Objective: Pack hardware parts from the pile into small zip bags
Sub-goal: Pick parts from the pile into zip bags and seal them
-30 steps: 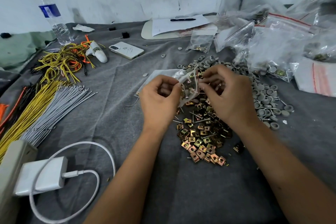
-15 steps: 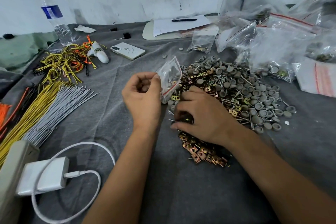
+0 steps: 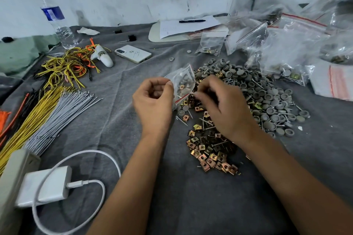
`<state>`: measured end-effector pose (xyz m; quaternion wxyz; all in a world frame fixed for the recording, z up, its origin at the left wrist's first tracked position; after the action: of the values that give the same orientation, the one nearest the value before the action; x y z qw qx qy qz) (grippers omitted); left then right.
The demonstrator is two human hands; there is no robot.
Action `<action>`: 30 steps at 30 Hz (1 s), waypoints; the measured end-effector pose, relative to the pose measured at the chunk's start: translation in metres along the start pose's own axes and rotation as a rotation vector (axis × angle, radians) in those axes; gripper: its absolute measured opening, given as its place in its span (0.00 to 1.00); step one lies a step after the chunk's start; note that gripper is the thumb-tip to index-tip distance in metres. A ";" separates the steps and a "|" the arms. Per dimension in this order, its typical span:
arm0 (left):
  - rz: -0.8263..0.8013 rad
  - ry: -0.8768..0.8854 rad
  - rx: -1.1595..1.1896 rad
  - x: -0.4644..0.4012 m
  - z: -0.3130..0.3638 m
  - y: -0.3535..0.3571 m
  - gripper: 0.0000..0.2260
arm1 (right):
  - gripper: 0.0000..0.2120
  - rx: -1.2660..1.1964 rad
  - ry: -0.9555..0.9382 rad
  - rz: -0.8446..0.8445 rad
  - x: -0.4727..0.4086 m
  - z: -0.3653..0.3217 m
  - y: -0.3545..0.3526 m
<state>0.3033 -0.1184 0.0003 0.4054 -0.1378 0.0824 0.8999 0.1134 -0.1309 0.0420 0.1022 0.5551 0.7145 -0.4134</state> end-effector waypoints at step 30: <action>-0.219 0.107 -0.077 0.015 0.012 0.030 0.05 | 0.14 -0.140 0.173 0.140 0.000 0.033 -0.006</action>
<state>0.2693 -0.1242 0.0085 0.4907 -0.2093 0.0537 0.8441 0.0978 -0.1544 0.0232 0.1073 0.6287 0.7072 -0.3052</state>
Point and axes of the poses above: each hand's wrist, its own x-axis away from the middle knuckle, its own y-axis out of the palm, z = x × y, the point moved 10 cm from there along -x, towards the middle knuckle, and after that the axes turned 7 degrees about -x, right-handed, at the moved point
